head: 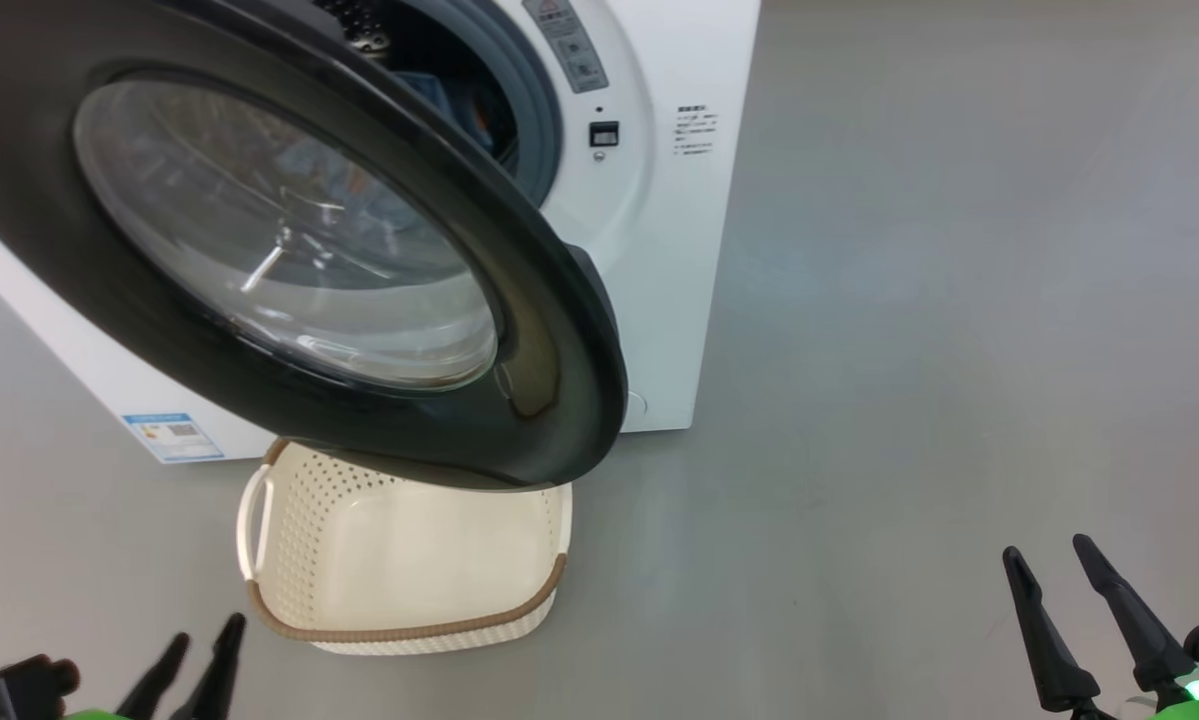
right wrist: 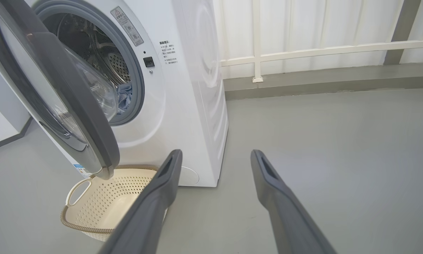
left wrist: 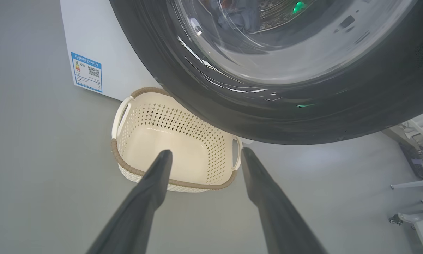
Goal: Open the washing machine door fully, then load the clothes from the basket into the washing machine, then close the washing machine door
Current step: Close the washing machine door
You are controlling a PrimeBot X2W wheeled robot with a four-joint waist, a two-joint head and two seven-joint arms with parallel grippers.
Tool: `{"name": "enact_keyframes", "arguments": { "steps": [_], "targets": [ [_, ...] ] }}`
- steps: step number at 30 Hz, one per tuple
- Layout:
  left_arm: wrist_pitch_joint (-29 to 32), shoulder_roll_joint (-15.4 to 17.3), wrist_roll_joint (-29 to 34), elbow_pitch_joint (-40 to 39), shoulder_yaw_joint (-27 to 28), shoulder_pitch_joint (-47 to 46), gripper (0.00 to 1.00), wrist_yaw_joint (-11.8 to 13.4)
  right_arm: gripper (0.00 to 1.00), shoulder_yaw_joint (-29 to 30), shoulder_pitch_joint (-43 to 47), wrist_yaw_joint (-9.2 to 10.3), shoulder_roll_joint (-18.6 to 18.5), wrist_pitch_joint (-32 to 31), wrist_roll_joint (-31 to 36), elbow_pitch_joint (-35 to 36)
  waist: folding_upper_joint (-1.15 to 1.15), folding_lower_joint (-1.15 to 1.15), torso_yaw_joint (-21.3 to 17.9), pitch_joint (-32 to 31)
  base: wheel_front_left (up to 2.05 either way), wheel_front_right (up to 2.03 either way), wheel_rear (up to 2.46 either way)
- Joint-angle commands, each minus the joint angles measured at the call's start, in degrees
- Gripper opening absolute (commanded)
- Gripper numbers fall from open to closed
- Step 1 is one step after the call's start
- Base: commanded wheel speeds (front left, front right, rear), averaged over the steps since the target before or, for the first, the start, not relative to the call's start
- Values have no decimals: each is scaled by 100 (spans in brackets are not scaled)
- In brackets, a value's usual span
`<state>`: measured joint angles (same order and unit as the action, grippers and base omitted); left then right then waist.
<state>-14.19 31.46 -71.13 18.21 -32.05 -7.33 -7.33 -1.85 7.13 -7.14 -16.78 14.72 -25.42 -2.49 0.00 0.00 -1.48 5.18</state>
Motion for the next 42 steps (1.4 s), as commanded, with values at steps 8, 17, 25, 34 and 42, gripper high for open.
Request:
{"name": "enact_keyframes", "arguments": {
  "steps": [8,17,25,34,42],
  "targets": [
    [-79,-635,2028,-28,1748,400,100,-15,100,6,-9,-35,-145,28,36,159,0,0,-184,-8,0,0,0],
    [-80,-1599,3972,-561,2937,916,100,-15,100,65,0,-35,-125,28,30,160,0,0,-178,-58,0,0,0],
    [-80,-2169,5101,-1029,3497,1121,100,-15,100,66,0,-35,-86,28,30,150,0,0,-159,-80,0,0,0],
    [-81,-2552,5969,-1040,3742,1285,100,-15,100,11,-4,-35,-44,28,34,122,0,0,-159,-80,0,0,0],
    [-81,-2615,6005,-1019,3763,1264,100,-15,100,-21,-39,-35,-51,28,17,119,0,0,-130,-73,0,0,0]
  ]
}}
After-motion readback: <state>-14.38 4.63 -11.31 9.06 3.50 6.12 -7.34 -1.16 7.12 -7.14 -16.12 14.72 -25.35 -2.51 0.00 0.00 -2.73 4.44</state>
